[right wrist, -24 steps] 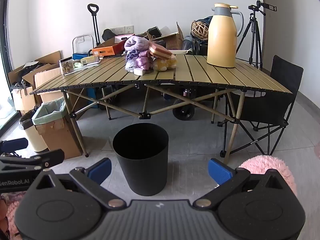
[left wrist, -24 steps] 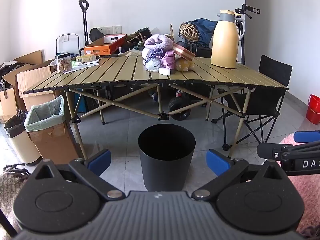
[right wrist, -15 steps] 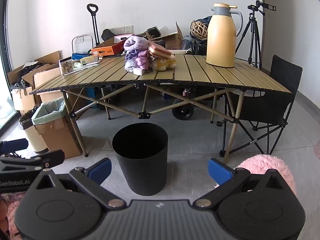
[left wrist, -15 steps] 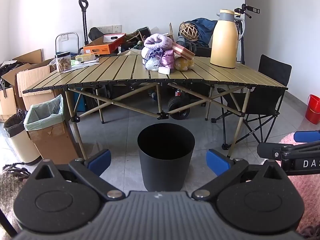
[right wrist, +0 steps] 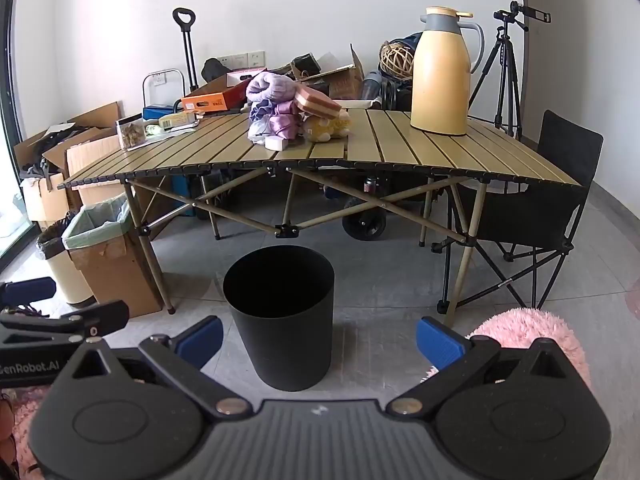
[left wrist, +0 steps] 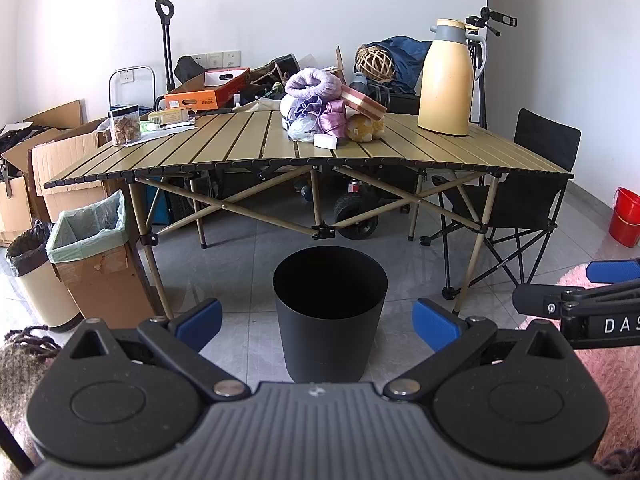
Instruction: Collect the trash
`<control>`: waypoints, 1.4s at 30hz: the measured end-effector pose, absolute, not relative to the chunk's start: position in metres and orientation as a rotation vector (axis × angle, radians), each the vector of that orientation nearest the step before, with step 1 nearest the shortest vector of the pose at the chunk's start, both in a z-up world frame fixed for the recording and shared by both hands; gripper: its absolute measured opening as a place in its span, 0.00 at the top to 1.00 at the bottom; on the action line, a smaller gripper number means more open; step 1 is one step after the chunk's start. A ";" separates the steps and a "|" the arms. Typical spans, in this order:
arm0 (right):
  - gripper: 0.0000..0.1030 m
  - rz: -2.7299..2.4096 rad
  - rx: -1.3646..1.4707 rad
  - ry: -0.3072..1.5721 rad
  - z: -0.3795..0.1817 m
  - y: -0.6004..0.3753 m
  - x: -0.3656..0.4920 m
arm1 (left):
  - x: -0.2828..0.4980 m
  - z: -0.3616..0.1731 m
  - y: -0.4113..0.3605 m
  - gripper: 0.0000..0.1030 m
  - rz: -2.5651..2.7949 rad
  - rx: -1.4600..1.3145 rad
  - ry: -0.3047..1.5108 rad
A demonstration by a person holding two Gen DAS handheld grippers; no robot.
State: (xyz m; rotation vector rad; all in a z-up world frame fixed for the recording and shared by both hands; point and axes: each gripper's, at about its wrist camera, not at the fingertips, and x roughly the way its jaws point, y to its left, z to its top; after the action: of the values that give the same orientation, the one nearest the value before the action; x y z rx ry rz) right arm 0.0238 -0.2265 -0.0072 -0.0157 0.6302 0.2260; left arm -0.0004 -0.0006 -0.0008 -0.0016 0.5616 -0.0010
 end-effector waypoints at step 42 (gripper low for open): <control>0.00 0.227 -0.019 0.624 -0.004 -0.227 0.022 | -0.003 0.007 -0.011 0.00 -0.005 0.007 0.546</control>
State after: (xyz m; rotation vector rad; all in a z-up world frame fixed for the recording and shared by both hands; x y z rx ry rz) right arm 0.0224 -0.2268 -0.0043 -0.0191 0.6240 0.2268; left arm -0.0030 -0.0106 0.0075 0.0073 0.5458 -0.0050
